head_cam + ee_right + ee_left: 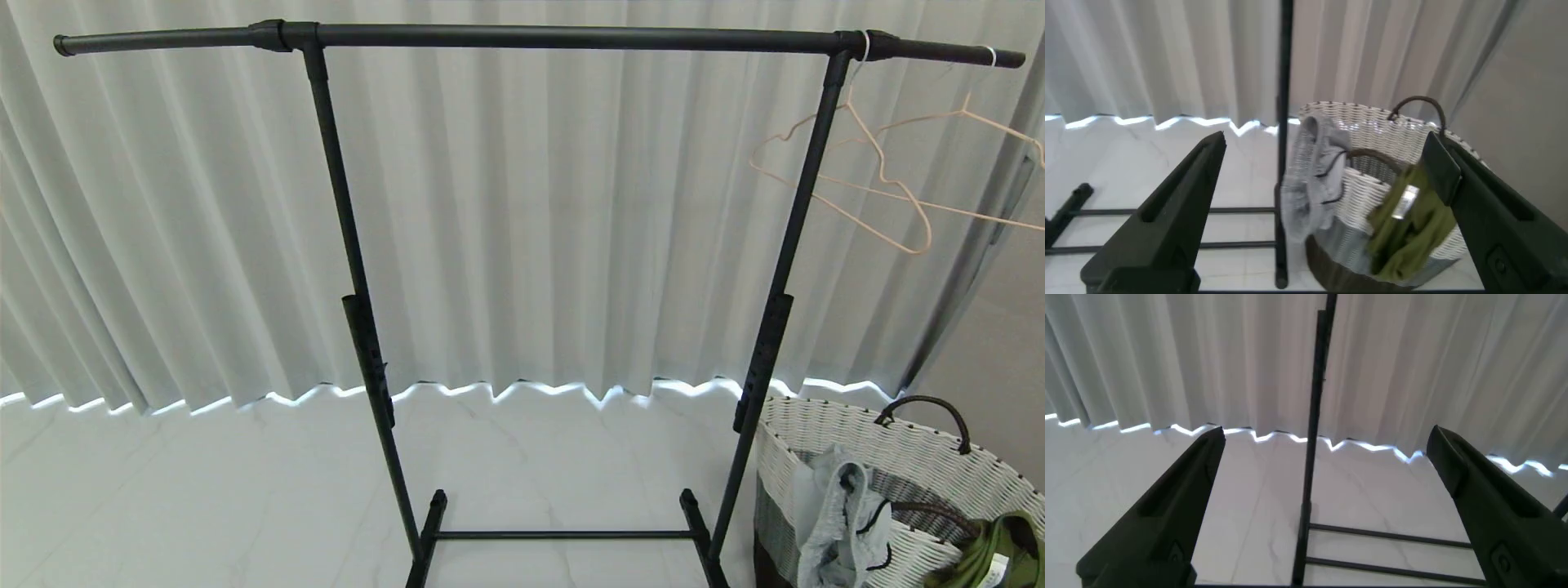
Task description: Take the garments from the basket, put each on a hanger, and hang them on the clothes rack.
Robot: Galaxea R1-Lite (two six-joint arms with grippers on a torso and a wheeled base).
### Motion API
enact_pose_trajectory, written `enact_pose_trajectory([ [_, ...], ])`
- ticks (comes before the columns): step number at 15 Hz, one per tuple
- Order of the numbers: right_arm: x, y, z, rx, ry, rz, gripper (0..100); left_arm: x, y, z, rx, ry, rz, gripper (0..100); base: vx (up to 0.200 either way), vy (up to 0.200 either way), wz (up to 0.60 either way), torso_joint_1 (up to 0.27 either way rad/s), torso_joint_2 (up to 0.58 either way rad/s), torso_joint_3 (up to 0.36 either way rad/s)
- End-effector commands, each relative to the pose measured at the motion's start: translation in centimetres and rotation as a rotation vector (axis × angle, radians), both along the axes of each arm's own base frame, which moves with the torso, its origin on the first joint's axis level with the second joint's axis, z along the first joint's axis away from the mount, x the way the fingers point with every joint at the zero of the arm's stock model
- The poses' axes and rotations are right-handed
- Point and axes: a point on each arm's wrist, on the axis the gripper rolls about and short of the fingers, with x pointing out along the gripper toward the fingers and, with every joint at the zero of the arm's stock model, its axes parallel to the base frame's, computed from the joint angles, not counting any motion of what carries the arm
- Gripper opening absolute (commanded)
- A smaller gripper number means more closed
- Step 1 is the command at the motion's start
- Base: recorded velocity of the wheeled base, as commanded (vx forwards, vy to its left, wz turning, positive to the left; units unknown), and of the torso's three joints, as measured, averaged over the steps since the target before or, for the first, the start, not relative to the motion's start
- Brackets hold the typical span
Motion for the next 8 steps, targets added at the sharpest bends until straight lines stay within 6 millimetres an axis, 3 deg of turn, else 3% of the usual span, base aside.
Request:
enact_pose_trajectory([
  [1,0.00,0.00,0.00,0.000,-0.001,-0.001,100,0.01,0.00,0.01,0.000,0.001,0.001,100,0.000,-0.200,0.00,0.002,0.00,0.007],
  [8,0.00,0.00,0.00,-0.013,-0.001,-0.001,100,0.01,0.00,0.01,-0.002,0.001,0.001,100,0.000,-0.200,0.00,0.002,0.00,0.002],
])
